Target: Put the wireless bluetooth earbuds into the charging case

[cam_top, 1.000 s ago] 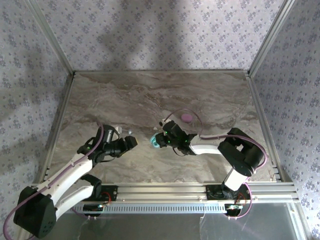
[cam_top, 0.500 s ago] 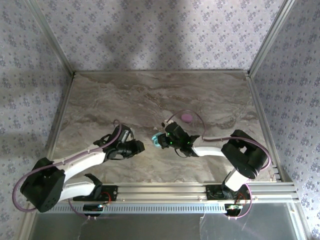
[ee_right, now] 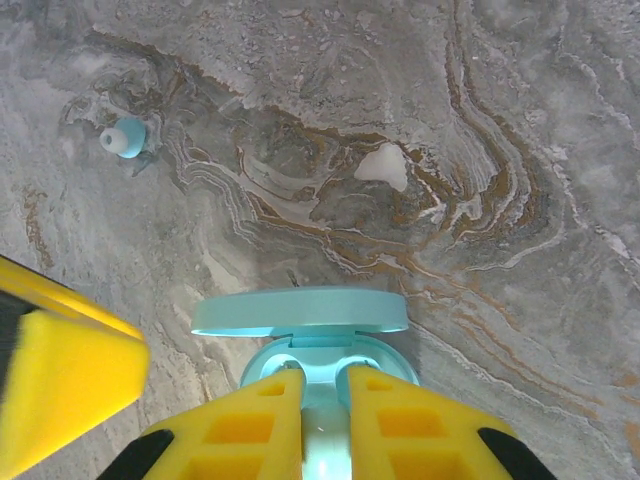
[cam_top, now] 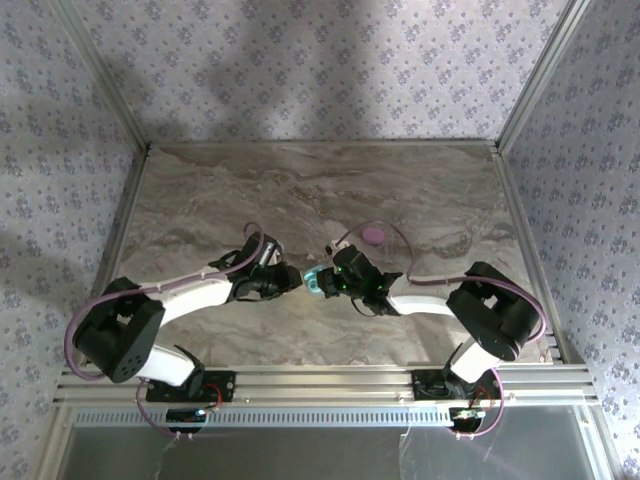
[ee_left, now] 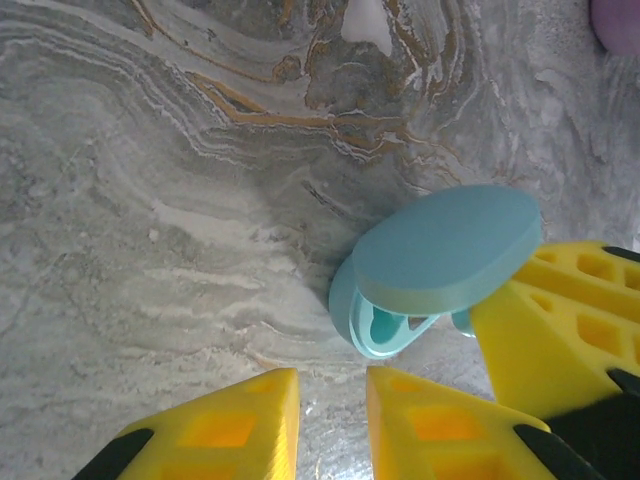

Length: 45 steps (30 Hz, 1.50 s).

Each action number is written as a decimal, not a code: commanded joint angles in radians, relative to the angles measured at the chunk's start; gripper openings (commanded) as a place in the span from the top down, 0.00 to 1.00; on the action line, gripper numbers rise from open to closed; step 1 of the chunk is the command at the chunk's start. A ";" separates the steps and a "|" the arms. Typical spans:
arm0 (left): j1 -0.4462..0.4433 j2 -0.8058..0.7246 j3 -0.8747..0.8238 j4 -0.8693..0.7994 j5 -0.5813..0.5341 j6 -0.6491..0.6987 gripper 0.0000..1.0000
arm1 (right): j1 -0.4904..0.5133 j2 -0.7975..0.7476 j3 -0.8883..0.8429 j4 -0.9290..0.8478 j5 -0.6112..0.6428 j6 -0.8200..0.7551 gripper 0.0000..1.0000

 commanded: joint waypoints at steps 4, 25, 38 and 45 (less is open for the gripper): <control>-0.006 0.033 0.049 0.020 0.015 0.036 0.75 | -0.006 -0.008 -0.017 0.039 0.008 0.005 0.84; -0.006 0.042 0.069 -0.009 0.006 0.058 0.76 | -0.004 0.059 -0.036 0.116 0.022 -0.013 0.84; -0.005 0.044 0.085 -0.025 0.005 0.063 0.76 | -0.003 0.062 -0.048 0.112 0.029 -0.009 0.79; -0.006 0.037 0.082 -0.030 0.002 0.064 0.76 | 0.008 0.012 -0.044 0.058 0.053 -0.017 0.72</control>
